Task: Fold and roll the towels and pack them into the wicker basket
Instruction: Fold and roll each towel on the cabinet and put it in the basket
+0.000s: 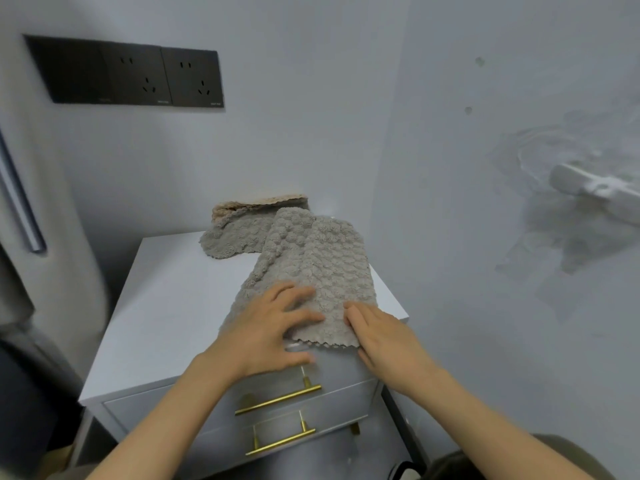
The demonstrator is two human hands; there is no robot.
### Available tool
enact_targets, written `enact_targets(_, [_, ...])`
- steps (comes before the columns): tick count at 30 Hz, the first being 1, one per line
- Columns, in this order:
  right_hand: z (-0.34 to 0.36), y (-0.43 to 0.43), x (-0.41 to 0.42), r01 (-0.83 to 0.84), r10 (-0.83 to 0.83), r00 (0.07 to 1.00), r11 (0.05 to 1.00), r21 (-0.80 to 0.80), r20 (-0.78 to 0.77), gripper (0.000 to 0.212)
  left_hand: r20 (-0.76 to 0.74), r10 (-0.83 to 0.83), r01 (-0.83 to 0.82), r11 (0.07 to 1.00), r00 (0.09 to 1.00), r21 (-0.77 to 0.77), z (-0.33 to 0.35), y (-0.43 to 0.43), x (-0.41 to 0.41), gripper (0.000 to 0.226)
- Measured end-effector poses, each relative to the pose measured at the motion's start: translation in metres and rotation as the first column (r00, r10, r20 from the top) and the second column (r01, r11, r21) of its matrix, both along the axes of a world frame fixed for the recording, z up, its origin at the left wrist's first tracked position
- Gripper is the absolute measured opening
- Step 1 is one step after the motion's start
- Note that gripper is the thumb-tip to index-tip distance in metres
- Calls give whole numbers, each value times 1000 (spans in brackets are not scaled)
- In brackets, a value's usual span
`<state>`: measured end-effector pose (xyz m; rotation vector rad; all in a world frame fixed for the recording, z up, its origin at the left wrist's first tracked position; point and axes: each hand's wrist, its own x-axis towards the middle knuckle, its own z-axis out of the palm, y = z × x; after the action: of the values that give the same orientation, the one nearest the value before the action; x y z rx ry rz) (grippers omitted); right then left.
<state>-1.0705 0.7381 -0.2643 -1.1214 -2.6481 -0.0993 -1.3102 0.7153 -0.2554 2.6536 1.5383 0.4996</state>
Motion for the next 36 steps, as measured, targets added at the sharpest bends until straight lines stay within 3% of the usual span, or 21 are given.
enact_targets(3, [7, 2, 12, 29, -35, 998, 993, -115, -50, 30, -86, -9, 5, 999, 996, -47, -5, 3, -1, 74])
enact_targets(8, [24, 17, 38, 121, -187, 968, 934, -336, -169, 12, 15, 47, -45, 995, 999, -93, 0, 3, 3, 69])
enact_targets(11, [29, 23, 49, 107, -253, 926, 889, -445, -282, 11, 148, 39, -30, 998, 988, -61, 1, 2, 12, 47])
enact_targets(14, [31, 30, 53, 129, -333, 878, 856, -500, -344, 11, 302, 132, -105, 989, 944, -104, 1, 7, 23, 32])
enact_targets(20, [23, 46, 51, 251, -464, 830, 806, -536, -310, 11, 477, 407, -295, 909, 779, -293, -2, 22, 41, 32])
enact_targets(24, [16, 51, 48, 329, -491, 834, 809, -487, -253, 12, 437, 520, -415, 853, 734, -316, -2, 27, 49, 23])
enact_targets(29, [13, 47, 41, 371, -473, 843, 856, -360, -257, 8, 348, 567, -532, 823, 746, -201, 0, 26, 57, 13])
enact_targets(33, [16, 43, 39, 355, -382, 866, 924, -139, -324, 11, 371, 341, -379, 925, 864, 32, -4, 27, 59, 18])
enact_targets(36, [15, 40, 35, 199, -190, 933, 980, 0, -307, 21, 309, 169, -230, 958, 936, 171, -8, 28, 61, 27])
